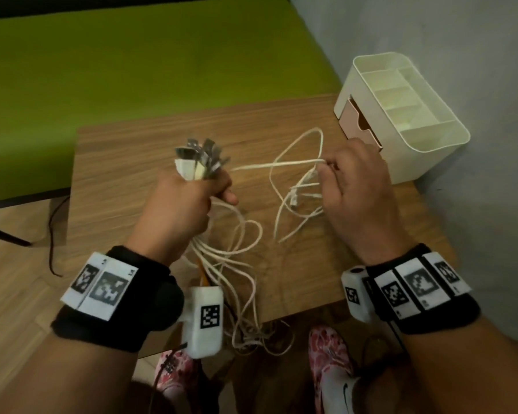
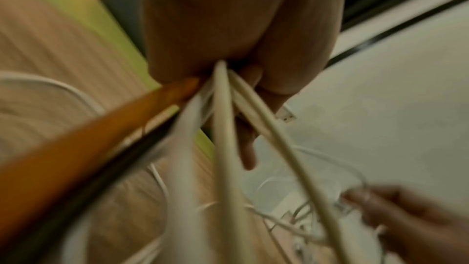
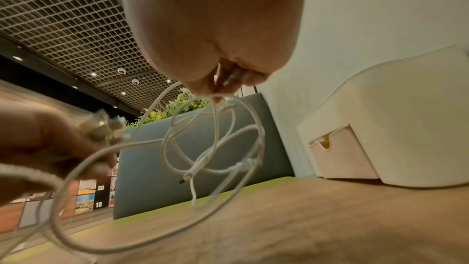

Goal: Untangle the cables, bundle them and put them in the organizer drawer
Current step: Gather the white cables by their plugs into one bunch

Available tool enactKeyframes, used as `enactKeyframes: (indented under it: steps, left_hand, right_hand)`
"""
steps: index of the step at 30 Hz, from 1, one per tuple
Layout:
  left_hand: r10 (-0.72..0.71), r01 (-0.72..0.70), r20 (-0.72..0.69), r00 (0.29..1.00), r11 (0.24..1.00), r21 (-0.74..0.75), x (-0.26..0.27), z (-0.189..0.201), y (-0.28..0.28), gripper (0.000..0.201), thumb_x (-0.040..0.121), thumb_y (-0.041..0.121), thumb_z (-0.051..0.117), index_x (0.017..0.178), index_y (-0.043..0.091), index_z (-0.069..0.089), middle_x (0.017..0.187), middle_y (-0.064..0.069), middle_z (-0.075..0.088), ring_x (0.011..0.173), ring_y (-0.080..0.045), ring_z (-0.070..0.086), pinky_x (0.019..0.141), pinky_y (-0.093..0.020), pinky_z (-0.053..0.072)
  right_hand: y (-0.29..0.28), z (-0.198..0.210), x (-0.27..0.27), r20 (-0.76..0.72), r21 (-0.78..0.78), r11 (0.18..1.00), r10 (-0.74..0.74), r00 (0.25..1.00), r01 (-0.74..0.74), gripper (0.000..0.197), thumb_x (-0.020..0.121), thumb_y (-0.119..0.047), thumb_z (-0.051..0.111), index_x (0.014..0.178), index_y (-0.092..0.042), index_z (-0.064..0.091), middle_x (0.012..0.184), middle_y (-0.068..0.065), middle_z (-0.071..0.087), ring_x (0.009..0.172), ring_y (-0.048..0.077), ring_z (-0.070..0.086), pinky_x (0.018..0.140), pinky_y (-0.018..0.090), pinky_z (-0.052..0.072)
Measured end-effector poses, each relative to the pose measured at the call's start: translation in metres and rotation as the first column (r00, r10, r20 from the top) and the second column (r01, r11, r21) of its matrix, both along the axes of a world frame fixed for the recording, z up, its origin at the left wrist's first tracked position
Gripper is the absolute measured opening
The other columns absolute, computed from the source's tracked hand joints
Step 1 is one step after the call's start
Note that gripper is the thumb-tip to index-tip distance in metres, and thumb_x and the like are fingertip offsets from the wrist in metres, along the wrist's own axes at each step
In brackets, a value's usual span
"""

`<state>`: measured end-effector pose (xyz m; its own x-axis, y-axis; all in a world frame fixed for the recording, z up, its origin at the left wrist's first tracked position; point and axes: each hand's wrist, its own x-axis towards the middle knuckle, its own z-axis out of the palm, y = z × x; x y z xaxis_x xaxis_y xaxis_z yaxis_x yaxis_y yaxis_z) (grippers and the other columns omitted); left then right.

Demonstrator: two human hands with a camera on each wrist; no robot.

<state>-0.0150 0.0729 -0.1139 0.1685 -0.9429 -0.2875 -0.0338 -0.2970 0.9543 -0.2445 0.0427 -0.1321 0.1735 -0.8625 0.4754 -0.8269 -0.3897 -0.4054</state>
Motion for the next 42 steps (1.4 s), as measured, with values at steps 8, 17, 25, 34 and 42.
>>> enactKeyframes:
  steps: [8,17,25,34,42]
  left_hand:
    - [-0.006,0.09,0.457,0.89,0.983,-0.162,-0.016,-0.009,0.003,0.024,0.084,0.03,0.064,0.097,0.01,0.071,0.093,-0.009,0.073,0.089,-0.025,0.068,0.078,-0.049,0.053]
    - [-0.307,0.373,0.355,0.883,0.918,-0.134,-0.031,0.005,0.015,0.04,0.067,0.036,0.084,0.099,0.013,0.075,0.095,0.001,0.076,0.091,-0.011,0.069,0.079,-0.037,0.052]
    - [-0.202,0.228,0.17,0.965,0.962,-0.148,-0.024,0.005,0.01,0.045,0.061,0.029,0.084,0.097,0.004,0.073,0.095,-0.005,0.077,0.074,-0.008,0.071,0.061,-0.025,0.055]
    - [-0.268,0.351,0.421,0.866,0.927,-0.132,-0.028,-0.004,0.009,0.017,0.085,0.023,0.074,0.073,0.012,0.068,0.063,0.0,0.068,0.057,-0.013,0.062,0.055,-0.036,0.048]
    - [-0.057,0.001,-0.325,0.944,0.985,-0.172,-0.008,0.008,0.005,0.008,0.09,0.012,0.061,0.082,0.01,0.062,0.053,0.003,0.038,0.041,-0.007,0.023,0.039,-0.016,0.02]
  right_hand:
    - [0.003,-0.013,0.006,-0.044,-0.067,0.979,0.188,0.981,-0.191,0.012,0.091,-0.007,0.063,0.098,-0.003,0.071,0.084,0.011,0.057,0.078,0.026,0.054,0.063,0.04,0.047]
    - [0.006,-0.016,0.011,-0.155,-0.012,0.98,0.195,0.968,-0.199,0.019,0.087,-0.007,0.059,0.1,-0.006,0.073,0.081,0.009,0.051,0.074,0.026,0.048,0.055,0.039,0.041]
    - [0.006,-0.023,0.011,-0.132,0.095,0.991,0.105,0.986,-0.092,0.014,0.083,-0.007,0.065,0.091,-0.004,0.076,0.074,0.007,0.054,0.067,0.023,0.051,0.053,0.031,0.04]
    - [0.01,-0.007,0.017,0.142,0.11,0.965,0.22,0.965,-0.237,0.033,0.092,-0.017,0.065,0.124,-0.008,0.067,0.087,-0.007,0.05,0.072,0.003,0.047,0.063,0.008,0.037]
    - [0.003,-0.007,0.004,0.112,0.282,0.95,0.107,0.988,-0.135,0.028,0.098,-0.033,0.055,0.118,-0.017,0.066,0.102,-0.005,0.063,0.089,0.01,0.054,0.072,0.026,0.04]
